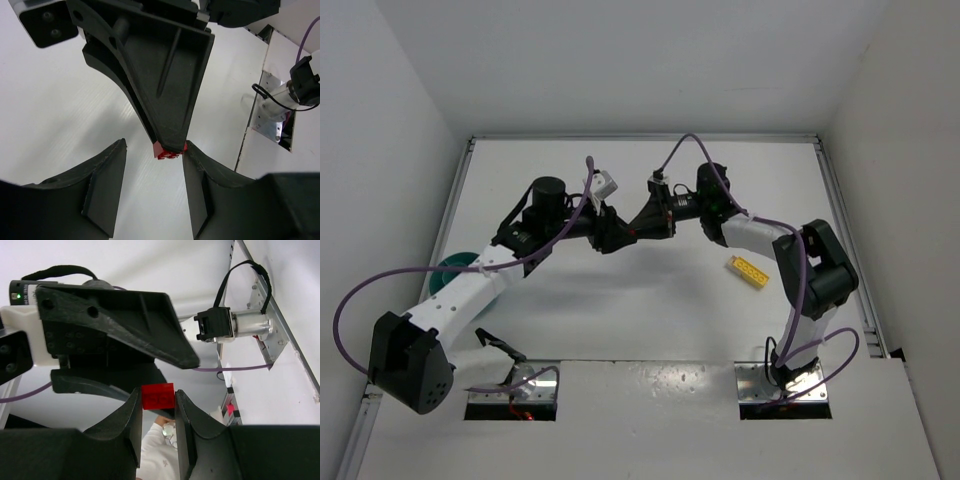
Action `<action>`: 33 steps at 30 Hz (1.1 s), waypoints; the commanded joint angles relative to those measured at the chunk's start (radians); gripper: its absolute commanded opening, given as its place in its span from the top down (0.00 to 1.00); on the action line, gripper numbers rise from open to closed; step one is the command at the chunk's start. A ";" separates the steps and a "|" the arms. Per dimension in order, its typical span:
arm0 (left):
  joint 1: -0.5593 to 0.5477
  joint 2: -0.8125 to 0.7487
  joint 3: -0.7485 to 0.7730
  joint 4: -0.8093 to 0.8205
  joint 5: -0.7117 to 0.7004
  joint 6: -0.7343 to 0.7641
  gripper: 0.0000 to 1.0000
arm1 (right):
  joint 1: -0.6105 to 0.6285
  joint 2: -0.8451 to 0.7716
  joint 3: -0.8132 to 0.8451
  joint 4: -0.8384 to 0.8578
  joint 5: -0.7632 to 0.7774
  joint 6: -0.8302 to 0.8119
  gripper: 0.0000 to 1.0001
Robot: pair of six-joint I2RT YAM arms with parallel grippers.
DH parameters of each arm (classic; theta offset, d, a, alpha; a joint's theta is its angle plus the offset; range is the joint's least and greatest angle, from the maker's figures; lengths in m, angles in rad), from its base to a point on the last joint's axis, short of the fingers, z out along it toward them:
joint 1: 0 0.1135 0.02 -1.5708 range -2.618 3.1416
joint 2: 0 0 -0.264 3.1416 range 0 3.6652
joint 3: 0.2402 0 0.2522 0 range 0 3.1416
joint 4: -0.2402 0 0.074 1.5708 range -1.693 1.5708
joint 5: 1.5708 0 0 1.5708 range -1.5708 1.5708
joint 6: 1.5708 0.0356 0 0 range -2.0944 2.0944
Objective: Sort the legos into containers by color
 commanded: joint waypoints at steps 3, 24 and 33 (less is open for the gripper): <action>-0.011 -0.028 -0.014 0.032 -0.020 0.000 0.46 | -0.002 -0.058 0.042 0.032 -0.008 0.012 1.00; -0.001 -0.038 0.056 0.013 -0.020 0.011 0.80 | -0.002 -0.058 0.003 -0.009 -0.008 -0.020 1.00; 0.017 -0.047 0.090 -0.017 0.009 0.002 0.93 | -0.011 -0.029 0.003 -0.038 -0.008 -0.040 0.74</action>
